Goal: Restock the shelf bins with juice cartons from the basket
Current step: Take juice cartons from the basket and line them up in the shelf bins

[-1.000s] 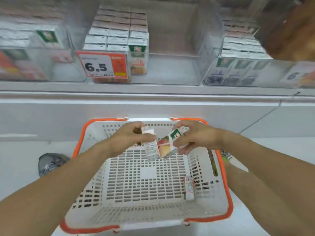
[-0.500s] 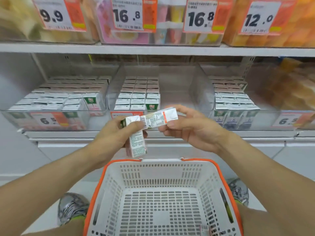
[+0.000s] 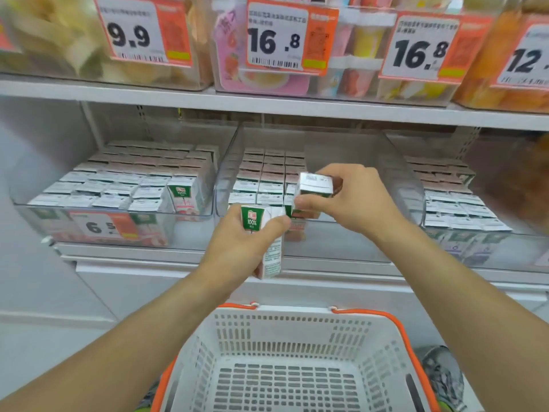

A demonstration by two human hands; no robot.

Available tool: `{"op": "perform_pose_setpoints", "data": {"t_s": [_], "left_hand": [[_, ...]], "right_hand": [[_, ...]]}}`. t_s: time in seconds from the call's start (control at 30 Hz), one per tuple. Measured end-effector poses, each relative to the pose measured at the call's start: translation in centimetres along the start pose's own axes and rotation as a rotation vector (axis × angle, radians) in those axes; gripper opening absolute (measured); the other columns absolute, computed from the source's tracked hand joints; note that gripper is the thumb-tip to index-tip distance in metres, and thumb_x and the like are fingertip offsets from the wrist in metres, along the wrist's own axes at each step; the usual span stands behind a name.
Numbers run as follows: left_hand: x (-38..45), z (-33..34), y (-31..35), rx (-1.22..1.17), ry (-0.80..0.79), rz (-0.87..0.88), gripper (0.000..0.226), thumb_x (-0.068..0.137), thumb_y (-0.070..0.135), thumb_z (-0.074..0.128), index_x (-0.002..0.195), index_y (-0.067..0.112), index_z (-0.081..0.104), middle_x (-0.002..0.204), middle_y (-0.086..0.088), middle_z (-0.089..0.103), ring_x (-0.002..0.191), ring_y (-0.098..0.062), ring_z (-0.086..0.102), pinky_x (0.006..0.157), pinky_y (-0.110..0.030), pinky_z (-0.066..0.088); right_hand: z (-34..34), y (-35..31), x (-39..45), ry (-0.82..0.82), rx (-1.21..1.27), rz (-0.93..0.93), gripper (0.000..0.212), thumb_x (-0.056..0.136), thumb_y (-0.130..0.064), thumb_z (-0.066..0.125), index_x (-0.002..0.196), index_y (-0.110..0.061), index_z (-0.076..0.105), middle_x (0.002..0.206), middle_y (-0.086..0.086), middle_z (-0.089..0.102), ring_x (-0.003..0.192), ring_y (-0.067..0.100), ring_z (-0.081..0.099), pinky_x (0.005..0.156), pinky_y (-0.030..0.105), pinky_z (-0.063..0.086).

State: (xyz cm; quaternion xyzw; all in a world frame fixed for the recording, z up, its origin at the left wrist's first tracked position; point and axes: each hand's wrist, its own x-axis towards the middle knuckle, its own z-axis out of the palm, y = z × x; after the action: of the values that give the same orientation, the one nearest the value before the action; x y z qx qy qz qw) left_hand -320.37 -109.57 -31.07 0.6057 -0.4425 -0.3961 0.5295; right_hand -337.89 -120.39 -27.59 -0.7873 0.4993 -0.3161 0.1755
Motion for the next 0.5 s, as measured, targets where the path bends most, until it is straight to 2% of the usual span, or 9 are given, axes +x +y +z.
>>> {"op": "perform_pose_setpoints", "data": {"t_s": [0.07,0.13,0.27,0.37,0.5], "left_hand": [[0.0,-0.1,-0.4,-0.011,-0.037,-0.066,0.031,0.084,0.04,0.074,0.108,0.023,0.065,0.072,0.007,0.071,0.054,-0.008,0.064,0.04,-0.02,0.043],[0.0,-0.4,-0.7,-0.016,-0.049,-0.075,0.027,0.086,0.038,0.072,0.106,0.022,0.065,0.062,0.012,0.068,0.047,-0.004,0.06,0.039,-0.019,0.042],[0.2,-1.1,-0.5,-0.036,-0.04,-0.061,0.014,0.089,0.033,0.07,0.092,0.019,0.066,0.045,0.014,0.058,0.035,-0.003,0.051,0.037,-0.016,0.038],[0.3,-1.5,-0.5,-0.023,-0.028,-0.061,0.013,0.089,0.032,0.07,0.084,0.022,0.064,0.044,0.014,0.057,0.035,-0.002,0.051,0.037,-0.016,0.038],[0.0,-1.8,-0.5,-0.022,-0.047,-0.06,0.011,0.088,0.033,0.07,0.09,0.022,0.066,0.051,0.015,0.061,0.041,-0.003,0.055,0.041,-0.019,0.042]], "right_hand": [[-0.1,-0.3,0.5,0.026,-0.034,-0.01,0.045,0.061,-0.058,0.087,0.092,-0.03,0.07,0.076,-0.014,0.071,0.07,-0.001,0.065,0.069,0.032,0.057],[-0.3,-0.5,0.8,0.028,-0.077,-0.02,0.049,0.06,-0.061,0.086,0.091,-0.03,0.065,0.079,-0.013,0.07,0.075,0.007,0.065,0.07,0.035,0.056],[-0.9,-0.7,1.0,0.007,-0.134,-0.016,0.05,0.057,-0.065,0.084,0.086,-0.03,0.065,0.076,-0.012,0.069,0.079,0.015,0.066,0.072,0.039,0.056],[-0.7,-0.8,1.1,0.039,-0.115,-0.011,0.052,0.055,-0.066,0.083,0.089,-0.03,0.07,0.072,-0.012,0.07,0.076,0.013,0.068,0.072,0.038,0.057],[-0.4,-1.0,0.8,0.089,-0.12,-0.021,0.053,0.055,-0.07,0.08,0.09,-0.031,0.072,0.066,-0.014,0.068,0.062,0.006,0.066,0.062,0.035,0.058]]}}
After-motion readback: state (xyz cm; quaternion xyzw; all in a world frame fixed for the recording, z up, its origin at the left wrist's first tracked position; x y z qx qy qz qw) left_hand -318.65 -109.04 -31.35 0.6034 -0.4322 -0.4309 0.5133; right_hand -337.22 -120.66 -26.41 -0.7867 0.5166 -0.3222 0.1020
